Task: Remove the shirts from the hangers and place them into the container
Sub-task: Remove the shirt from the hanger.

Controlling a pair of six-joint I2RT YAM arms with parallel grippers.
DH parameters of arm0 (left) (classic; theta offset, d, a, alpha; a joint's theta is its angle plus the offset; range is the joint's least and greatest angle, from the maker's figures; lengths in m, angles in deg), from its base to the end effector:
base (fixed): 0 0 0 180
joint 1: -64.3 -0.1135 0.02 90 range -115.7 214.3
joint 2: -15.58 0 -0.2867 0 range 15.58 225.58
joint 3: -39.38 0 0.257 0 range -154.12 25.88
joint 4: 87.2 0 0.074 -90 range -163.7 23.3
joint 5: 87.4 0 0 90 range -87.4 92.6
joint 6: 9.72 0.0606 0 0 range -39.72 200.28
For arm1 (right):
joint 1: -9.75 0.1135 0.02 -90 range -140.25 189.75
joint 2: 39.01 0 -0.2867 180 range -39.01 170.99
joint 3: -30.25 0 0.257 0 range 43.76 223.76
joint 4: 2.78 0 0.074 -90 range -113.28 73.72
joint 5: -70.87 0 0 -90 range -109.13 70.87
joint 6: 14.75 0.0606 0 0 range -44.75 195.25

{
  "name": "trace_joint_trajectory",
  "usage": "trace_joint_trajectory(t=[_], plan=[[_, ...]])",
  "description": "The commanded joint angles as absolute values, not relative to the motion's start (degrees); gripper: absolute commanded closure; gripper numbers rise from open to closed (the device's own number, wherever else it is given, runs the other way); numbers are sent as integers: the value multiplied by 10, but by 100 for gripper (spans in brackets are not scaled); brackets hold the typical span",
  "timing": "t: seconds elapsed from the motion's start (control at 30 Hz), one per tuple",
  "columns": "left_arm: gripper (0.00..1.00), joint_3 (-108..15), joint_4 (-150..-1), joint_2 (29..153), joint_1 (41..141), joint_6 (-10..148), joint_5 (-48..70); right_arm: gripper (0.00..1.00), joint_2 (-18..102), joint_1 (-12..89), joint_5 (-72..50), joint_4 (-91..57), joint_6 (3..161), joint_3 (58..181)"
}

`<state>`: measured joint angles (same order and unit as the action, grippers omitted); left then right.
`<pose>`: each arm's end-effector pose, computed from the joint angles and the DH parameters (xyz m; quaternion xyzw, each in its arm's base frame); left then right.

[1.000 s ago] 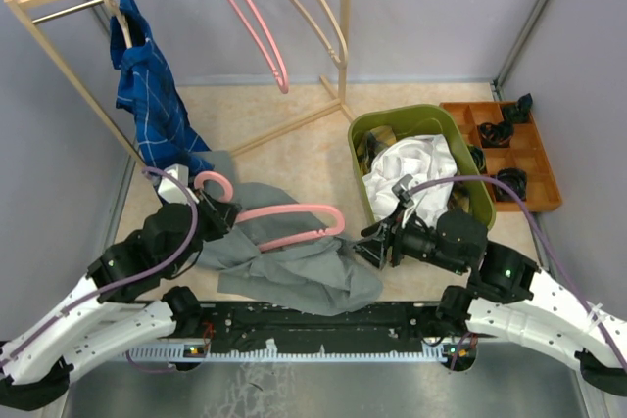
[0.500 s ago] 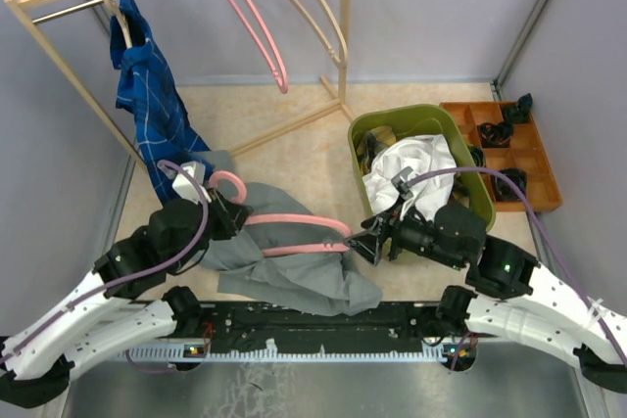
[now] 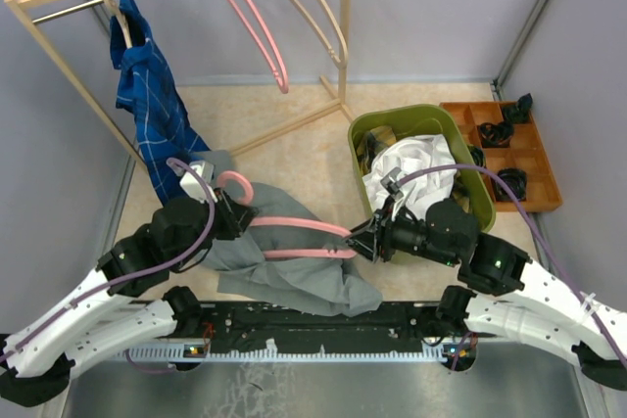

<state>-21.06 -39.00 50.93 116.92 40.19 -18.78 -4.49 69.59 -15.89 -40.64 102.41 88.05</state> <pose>0.1019 -0.0969 0.3372 -0.0121 0.8262 -0.2851 0.4858 0.0724 0.1314 0.3437 -0.2391 0.7540 0.4371 0.4281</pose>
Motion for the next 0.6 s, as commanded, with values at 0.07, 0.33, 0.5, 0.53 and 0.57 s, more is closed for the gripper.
trace_joint_trajectory(t=[0.07,0.33,0.5,0.53,0.57], plan=[[100,-207,-425,508,1167,418,-165,72,-37,695,-118,-355,1024,877],[60,-205,-426,492,1167,431,-170,100,-52,695,-179,-362,1015,889],[33,-194,-417,472,1167,434,-177,100,-89,695,-221,-387,1012,893],[31,-191,-415,467,1167,435,-177,100,-95,695,-226,-391,1012,892],[29,-190,-413,464,1167,435,-178,100,-100,696,-231,-395,1012,893]])
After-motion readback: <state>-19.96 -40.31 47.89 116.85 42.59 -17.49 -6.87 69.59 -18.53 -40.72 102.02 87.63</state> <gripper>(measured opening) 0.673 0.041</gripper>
